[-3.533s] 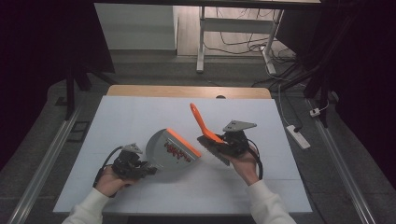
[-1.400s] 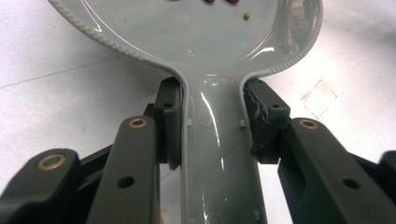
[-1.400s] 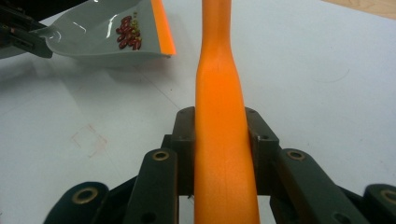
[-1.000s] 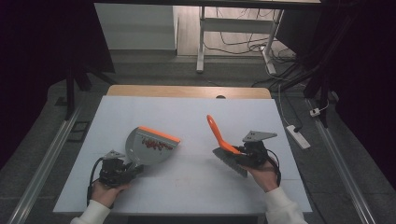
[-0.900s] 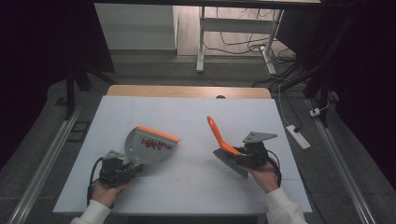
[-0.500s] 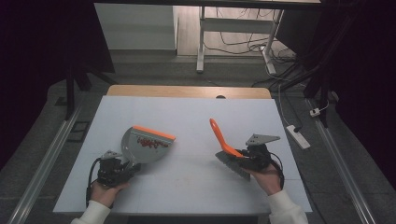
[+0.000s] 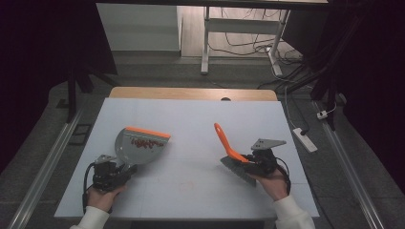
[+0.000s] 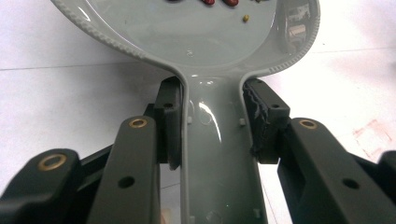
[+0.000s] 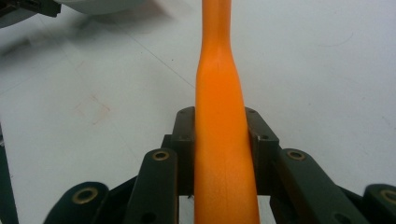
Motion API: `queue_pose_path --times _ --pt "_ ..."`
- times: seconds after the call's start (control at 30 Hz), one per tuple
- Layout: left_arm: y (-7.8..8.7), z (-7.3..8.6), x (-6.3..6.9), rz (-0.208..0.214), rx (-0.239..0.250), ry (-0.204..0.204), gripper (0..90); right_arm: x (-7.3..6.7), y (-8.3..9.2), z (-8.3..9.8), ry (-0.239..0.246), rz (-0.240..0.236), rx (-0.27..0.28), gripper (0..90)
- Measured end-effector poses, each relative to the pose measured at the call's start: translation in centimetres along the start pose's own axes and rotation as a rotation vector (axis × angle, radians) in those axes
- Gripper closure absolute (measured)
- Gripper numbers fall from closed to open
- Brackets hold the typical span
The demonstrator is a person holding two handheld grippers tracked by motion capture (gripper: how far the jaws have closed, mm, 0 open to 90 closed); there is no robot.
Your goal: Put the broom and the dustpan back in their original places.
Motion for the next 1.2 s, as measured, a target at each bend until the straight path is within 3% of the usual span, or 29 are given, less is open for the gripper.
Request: queue_pose_path --times 0.33,0.57,0.7,0.87,1.07,1.2 --pt "-0.4 0.1 -0.9 -0.044 -0.008 0.066 61.0 0.1 0.1 0.7 -0.024 0.003 -0.011 70.0" --pt "-0.8 0.2 -1.1 -0.062 -0.018 0.066 61.0 0.5 -0.3 1.2 -0.037 0.009 -0.034 70.0" --pt "-1.0 0.2 -1.3 -0.065 -0.029 0.068 61.0 1.3 -0.8 2.1 -0.054 0.038 -0.072 70.0" --pt "-1.2 0.3 -1.4 -0.072 -0.035 0.071 60.9 2.3 -0.7 2.5 -0.118 0.048 -0.065 69.7" --pt "-1.4 0.4 -1.4 -0.069 -0.051 0.069 60.8 3.1 -0.8 2.8 -0.108 0.081 -0.082 68.1" --pt "-1.4 0.4 -1.4 -0.067 -0.05 0.07 60.9 4.0 -1.1 3.3 -0.144 0.091 -0.104 63.5"
Point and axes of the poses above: each handheld gripper's, and its own axes: y roughly backward along the jaws, z roughly out of its underside, x roughly to its right, the point moved 8 cm from there along -y, roughly forward along the jaws, and after that the axes turned 10 degrees about y, right-handed, at the moved point
